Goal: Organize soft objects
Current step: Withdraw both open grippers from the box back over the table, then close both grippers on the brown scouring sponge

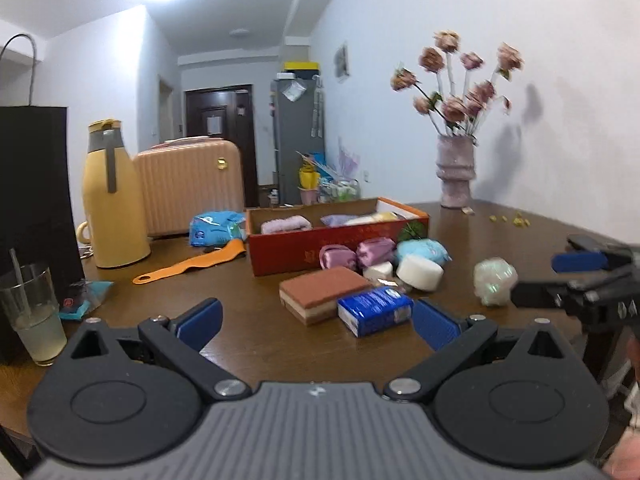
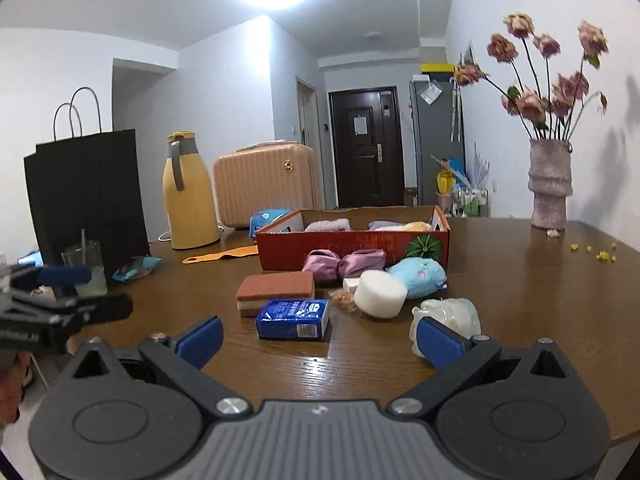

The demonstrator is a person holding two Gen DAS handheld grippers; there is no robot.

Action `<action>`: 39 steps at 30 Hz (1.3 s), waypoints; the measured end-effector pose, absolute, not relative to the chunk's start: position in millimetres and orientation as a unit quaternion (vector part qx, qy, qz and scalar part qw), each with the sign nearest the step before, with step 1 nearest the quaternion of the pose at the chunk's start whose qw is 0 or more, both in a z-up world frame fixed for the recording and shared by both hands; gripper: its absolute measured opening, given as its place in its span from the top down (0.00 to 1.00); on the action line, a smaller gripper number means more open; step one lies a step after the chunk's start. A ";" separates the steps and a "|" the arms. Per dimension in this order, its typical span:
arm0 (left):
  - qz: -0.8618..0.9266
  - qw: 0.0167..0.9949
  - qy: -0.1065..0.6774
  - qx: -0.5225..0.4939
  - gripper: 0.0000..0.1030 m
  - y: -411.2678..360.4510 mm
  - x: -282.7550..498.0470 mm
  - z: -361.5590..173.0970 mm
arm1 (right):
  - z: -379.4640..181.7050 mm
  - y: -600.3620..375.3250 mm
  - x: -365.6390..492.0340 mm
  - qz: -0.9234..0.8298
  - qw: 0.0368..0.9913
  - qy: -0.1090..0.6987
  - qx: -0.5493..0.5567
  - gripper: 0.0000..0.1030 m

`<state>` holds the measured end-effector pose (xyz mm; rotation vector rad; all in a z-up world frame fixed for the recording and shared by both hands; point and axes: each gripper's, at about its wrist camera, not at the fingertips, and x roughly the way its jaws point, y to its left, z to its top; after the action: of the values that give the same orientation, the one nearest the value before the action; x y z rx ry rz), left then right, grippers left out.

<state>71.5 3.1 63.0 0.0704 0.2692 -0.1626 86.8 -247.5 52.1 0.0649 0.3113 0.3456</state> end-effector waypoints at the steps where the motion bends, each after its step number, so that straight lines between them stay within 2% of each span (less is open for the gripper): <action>1: -0.076 0.987 0.137 0.021 0.00 4.7 74.3 61.7 | 51.9 -246.4 87.3 0.172 0.973 0.151 0.033 0.00; 8: -0.039 0.980 0.190 -0.040 0.00 17.7 112.7 42.3 | 38.4 -230.8 112.3 0.192 0.966 0.168 0.033 0.00; 10: -0.040 0.978 0.197 -0.051 0.00 20.3 125.4 38.5 | 34.6 -226.5 125.6 0.201 0.962 0.181 0.043 0.02; 13: -0.039 0.975 0.210 -0.065 0.01 21.6 149.2 36.0 | 32.7 -218.0 150.1 0.210 0.957 0.193 0.047 0.11; 16: -0.042 0.969 0.229 -0.087 0.09 25.5 180.0 35.9 | 36.9 -208.4 180.9 0.224 0.953 0.199 0.043 0.20; 18: -0.050 0.961 0.250 -0.108 0.18 29.9 206.5 34.6 | 38.4 -203.6 205.3 0.233 0.948 0.211 0.053 0.29; 20: -0.059 0.955 0.263 -0.126 0.30 32.7 230.3 31.1 | 39.0 -198.6 232.5 0.233 0.945 0.221 0.057 0.34; 22: -0.062 0.950 0.275 -0.137 0.38 34.2 251.4 26.4 | 37.4 -192.8 261.9 0.234 0.943 0.231 0.056 0.39; 24: -0.067 0.945 0.284 -0.147 0.45 36.7 269.8 21.6 | 34.4 -189.1 287.0 0.245 0.935 0.246 0.068 0.56; 26: -0.079 0.940 0.292 -0.158 0.56 36.9 283.0 17.6 | 30.4 -183.4 310.9 0.246 0.928 0.269 0.073 0.63; 29: -0.100 0.933 0.300 -0.173 0.61 39.2 297.2 8.1 | 22.1 -172.4 332.9 0.240 0.923 0.294 0.060 0.71; 34: -0.119 0.929 0.293 -0.192 0.62 44.2 300.6 1.3 | 12.3 -178.0 349.8 0.249 0.909 0.315 0.108 0.70; 37: -0.125 0.925 0.295 -0.206 0.62 47.6 301.7 0.4 | 9.4 -184.2 358.3 0.250 0.900 0.334 0.128 0.58; 39: -0.126 0.923 0.296 -0.210 0.63 48.4 301.8 0.3 | 4.6 -190.8 363.4 0.257 0.889 0.346 0.157 0.59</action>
<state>301.8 48.4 0.3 -0.4313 0.6067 -0.2578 363.4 -190.8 4.5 0.3264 0.7183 0.5340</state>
